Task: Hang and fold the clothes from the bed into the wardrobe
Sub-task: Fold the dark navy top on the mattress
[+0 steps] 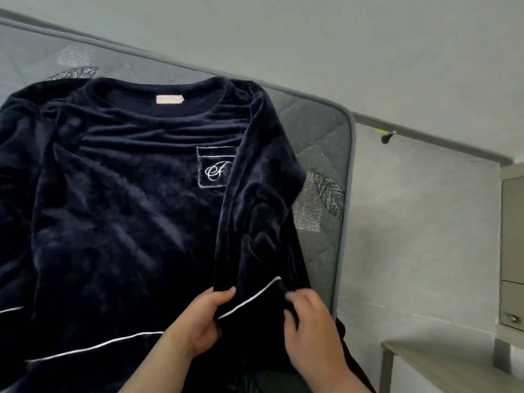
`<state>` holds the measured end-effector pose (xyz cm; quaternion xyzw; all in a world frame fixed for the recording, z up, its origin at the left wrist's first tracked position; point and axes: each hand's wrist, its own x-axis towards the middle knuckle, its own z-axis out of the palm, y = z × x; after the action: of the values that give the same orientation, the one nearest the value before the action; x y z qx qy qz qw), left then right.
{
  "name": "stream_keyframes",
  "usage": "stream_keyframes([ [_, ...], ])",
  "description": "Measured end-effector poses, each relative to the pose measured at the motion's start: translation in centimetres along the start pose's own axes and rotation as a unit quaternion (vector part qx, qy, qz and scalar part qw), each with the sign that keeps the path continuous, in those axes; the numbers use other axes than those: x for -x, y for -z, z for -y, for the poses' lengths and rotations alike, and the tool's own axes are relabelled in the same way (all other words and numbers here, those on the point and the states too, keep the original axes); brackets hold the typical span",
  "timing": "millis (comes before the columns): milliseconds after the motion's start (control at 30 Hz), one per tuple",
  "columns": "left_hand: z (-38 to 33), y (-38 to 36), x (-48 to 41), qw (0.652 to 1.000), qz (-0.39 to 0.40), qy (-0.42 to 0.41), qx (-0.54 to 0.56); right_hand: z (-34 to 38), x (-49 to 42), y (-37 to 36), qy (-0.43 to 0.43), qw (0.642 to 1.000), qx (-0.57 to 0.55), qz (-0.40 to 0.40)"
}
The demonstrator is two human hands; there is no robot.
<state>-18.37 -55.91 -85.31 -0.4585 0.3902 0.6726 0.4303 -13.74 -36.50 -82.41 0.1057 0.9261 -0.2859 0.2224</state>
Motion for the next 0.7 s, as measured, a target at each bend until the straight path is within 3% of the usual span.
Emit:
stream_keyframes([
  [67,0.3,-0.2,0.0,0.998,-0.004,-0.002,-0.069,-0.9,0.8,0.0,-0.102,0.979,-0.053,0.169],
  [100,0.5,-0.2,-0.1,0.993,-0.008,-0.015,-0.118,-1.4,0.9,0.1,-0.161,0.946,-0.078,0.269],
  [167,0.8,-0.4,0.0,0.981,-0.022,-0.052,-0.187,-2.4,0.5,0.1,-0.184,0.9,-0.103,0.381],
  [233,1.1,-0.9,0.2,0.976,-0.021,-0.075,-0.204,-2.8,-0.4,0.0,-0.199,0.905,-0.123,0.355],
  [367,0.8,-1.6,0.1,0.972,-0.002,-0.087,-0.218,-1.1,-2.7,0.7,-0.222,0.947,-0.198,0.123],
  [467,-2.1,-2.5,0.0,0.975,-0.044,-0.146,-0.161,0.1,-6.0,1.0,-0.191,0.944,-0.265,0.034],
  [533,-5.4,-3.2,-1.0,0.943,-0.159,-0.238,-0.172,1.3,-9.7,1.5,-0.205,0.895,-0.397,0.006],
  [600,-9.1,-3.4,-2.4,0.901,-0.236,-0.311,-0.189,2.8,-13.8,2.5,-0.234,0.819,-0.523,0.031],
  [667,-12.9,-3.8,-3.6,0.903,-0.2,-0.322,-0.203,4.3,-17.1,3.7,-0.262,0.758,-0.595,0.054],
  [700,-14.6,-4.0,-4.3,0.907,-0.165,-0.315,-0.225,4.8,-18.2,4.1,-0.268,0.751,-0.602,0.05],
])
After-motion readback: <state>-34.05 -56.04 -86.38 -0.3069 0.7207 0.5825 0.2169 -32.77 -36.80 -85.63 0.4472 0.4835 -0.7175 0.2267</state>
